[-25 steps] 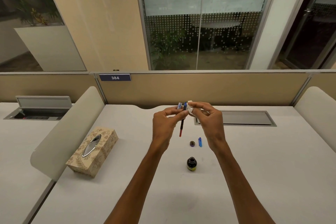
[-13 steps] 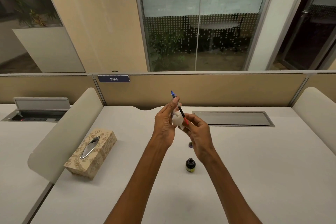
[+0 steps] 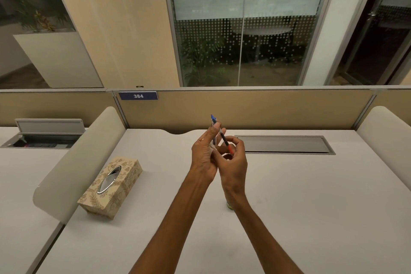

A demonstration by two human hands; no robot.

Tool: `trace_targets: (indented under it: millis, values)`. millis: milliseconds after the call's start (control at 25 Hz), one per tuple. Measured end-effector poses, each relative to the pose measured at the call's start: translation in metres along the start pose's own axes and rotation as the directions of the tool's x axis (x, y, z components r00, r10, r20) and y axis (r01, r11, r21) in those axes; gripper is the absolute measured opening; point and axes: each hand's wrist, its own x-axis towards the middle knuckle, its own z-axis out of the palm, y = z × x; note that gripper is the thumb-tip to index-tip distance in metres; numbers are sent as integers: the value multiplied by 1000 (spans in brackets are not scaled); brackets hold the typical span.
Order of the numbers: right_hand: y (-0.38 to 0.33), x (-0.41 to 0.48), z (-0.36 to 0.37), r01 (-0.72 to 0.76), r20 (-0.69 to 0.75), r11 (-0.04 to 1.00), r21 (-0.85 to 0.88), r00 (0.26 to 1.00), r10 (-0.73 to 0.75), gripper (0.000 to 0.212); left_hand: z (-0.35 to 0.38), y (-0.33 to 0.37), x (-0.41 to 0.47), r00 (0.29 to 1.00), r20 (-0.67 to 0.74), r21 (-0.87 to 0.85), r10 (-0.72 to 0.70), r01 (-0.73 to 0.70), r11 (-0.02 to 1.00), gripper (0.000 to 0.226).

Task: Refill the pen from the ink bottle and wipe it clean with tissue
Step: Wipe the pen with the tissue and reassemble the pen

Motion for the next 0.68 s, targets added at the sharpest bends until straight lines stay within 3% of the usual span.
trace_targets:
  millis: [80,160,240,360,480,680]
  values:
    - [0,1,-9,40,123,998,-45,992,-34,57,-5,3,-2,1000,3,-16,3,-3,1000,41]
    - [-2,5,-23,41,280,999,-16,959,-35,58,-11,7,1,999,27,-52,38,-36,998,44]
    - [-3,9,-31,39,251,999,7,967,-39,50,-16,10,4,996,60,-84,68,-63,995,39]
    - [-2,22,-30,56,60,996,-66,997,-52,26,-17,10,5,993,106,-48,56,-51,998,19]
    - [-4,31,-26,75,155,993,-94,986,-60,16,-14,10,2,988,144,22,48,-52,998,19]
    - [-5,36,-24,-23,232,999,-36,972,31,19,-10,4,-1,986,160,65,45,-56,996,26]
